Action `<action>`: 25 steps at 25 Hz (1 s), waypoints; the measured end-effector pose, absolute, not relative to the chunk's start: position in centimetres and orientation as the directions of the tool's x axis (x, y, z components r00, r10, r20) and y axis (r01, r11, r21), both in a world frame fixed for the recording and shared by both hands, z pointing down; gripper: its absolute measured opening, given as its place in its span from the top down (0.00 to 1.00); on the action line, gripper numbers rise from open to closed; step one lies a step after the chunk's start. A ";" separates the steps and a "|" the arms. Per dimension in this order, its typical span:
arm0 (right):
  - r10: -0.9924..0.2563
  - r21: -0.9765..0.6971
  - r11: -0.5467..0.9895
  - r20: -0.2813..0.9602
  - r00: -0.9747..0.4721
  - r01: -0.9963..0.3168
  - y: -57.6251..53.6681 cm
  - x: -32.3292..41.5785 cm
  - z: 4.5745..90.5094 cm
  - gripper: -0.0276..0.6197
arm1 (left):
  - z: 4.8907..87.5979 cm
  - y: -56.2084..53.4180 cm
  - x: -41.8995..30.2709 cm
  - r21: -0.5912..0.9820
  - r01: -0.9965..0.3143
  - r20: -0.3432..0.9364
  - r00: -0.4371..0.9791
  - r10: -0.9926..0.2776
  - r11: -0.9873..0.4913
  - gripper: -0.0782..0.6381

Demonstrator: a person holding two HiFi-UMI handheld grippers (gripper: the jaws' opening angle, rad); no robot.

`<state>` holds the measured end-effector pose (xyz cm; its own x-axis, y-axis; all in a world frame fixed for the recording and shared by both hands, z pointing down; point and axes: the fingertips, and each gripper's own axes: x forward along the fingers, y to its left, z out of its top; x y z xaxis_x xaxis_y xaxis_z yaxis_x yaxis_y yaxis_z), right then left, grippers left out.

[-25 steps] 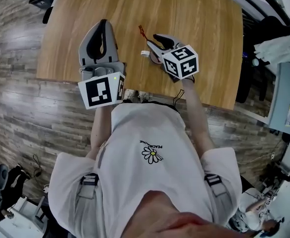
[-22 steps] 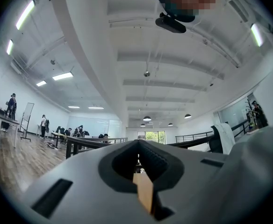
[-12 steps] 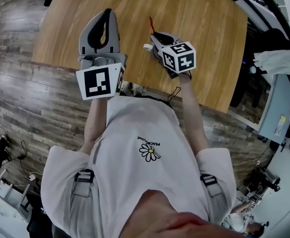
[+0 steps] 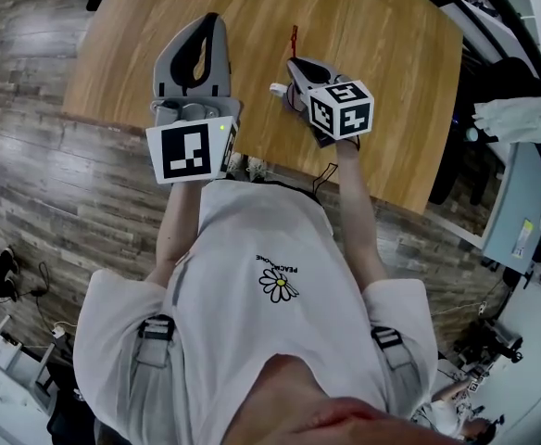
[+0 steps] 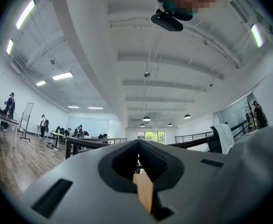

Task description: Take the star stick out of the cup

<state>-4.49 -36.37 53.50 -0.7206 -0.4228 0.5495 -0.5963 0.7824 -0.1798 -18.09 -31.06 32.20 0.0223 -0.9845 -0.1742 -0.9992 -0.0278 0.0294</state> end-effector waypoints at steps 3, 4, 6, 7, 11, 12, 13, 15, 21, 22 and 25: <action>-0.478 -0.156 0.780 0.478 -0.737 -0.606 -36.7 -4.3 50.1 0.94 | 31.2 -30.9 -17.5 0.018 -0.999 -0.193 0.041 -0.980 -0.046 0.87; -0.503 -0.142 0.778 0.443 -0.742 -0.612 -36.9 -4.0 48.6 0.94 | 31.0 -30.9 -17.2 0.022 -0.998 -0.198 0.049 -0.979 -0.054 0.87; -0.557 -0.118 0.768 0.361 -0.748 -0.629 -37.1 -3.2 45.3 0.94 | 30.5 -30.9 -16.5 0.045 -0.996 -0.207 0.065 -0.976 -0.076 0.87; -0.582 -0.109 0.762 0.319 -0.748 -0.639 -37.2 -2.7 43.6 0.94 | 30.1 -31.0 -16.1 0.055 -0.995 -0.210 0.073 -0.975 -0.086 0.87; -0.670 -0.072 0.729 0.134 -0.730 -0.681 -36.5 -0.2 36.2 0.94 | 28.5 -31.2 -14.3 0.063 -0.989 -0.224 0.115 -0.968 -0.132 0.87; -0.690 -0.063 0.716 0.086 -0.719 -0.695 -36.1 0.4 34.4 0.94 | 28.0 -31.1 -13.8 0.063 -0.987 -0.230 0.128 -0.965 -0.146 0.87; -0.710 -0.051 0.701 0.040 -0.703 -0.711 -35.5 1.1 32.7 0.94 | 27.4 -30.9 -13.4 0.061 -0.985 -0.239 0.144 -0.960 -0.163 0.87; -0.745 -0.016 0.667 -0.042 -0.666 -0.745 -33.9 2.2 29.7 0.94 | 26.3 -30.5 -12.6 0.048 -0.979 -0.260 0.181 -0.948 -0.200 0.87; -0.795 0.055 0.564 -0.231 -0.561 -0.824 -29.7 6.0 24.3 0.94 | 24.2 -29.7 -9.7 -0.023 -0.965 -0.299 0.257 -0.919 -0.262 0.87; -0.801 0.057 0.548 -0.249 -0.544 -0.834 -29.3 6.9 23.9 0.94 | 23.9 -29.6 -9.1 -0.030 -0.963 -0.303 0.265 -0.915 -0.268 0.87; -0.816 0.060 0.508 -0.287 -0.502 -0.859 -28.4 9.1 23.4 0.94 | 23.3 -29.7 -7.5 -0.044 -0.958 -0.315 0.281 -0.906 -0.282 0.87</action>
<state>9.06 -28.40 23.39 -0.5021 -0.8159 -0.2867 -0.8593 0.5079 0.0598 -7.54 -29.66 23.29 0.2812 -0.9064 -0.3151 -0.9584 -0.2819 -0.0444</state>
